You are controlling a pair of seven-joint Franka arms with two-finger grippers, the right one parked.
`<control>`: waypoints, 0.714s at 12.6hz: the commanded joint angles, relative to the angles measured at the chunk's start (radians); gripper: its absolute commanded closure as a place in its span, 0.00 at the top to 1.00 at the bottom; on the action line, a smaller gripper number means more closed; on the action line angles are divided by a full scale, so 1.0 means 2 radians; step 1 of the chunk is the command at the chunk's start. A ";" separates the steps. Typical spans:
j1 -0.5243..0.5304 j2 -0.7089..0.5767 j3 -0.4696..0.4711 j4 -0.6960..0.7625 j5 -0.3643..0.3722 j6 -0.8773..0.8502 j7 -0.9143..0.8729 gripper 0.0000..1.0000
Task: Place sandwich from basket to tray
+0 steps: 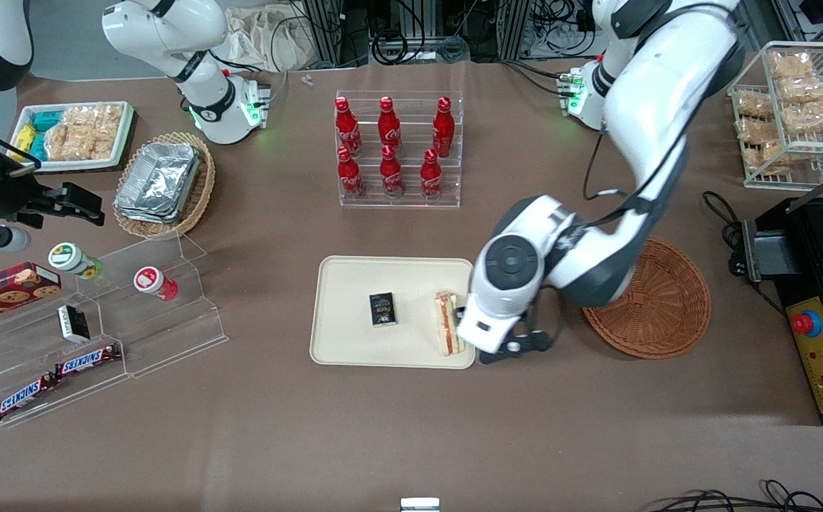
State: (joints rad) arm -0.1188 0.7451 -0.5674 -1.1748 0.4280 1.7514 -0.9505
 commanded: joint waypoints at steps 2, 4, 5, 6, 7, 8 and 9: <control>0.109 -0.124 0.002 -0.067 -0.080 -0.063 0.151 1.00; 0.112 -0.186 0.049 -0.125 -0.097 -0.066 0.211 1.00; 0.109 -0.210 0.075 -0.146 -0.114 -0.063 0.242 1.00; 0.108 -0.230 0.102 -0.157 -0.140 -0.063 0.291 1.00; 0.098 -0.247 0.135 -0.169 -0.161 -0.063 0.334 1.00; 0.073 -0.266 0.175 -0.188 -0.166 -0.060 0.360 1.00; 0.053 -0.283 0.213 -0.210 -0.178 -0.049 0.392 1.00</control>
State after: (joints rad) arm 0.0623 0.2789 -0.2676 -1.4754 0.1163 1.6098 -0.2676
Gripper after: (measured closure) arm 0.000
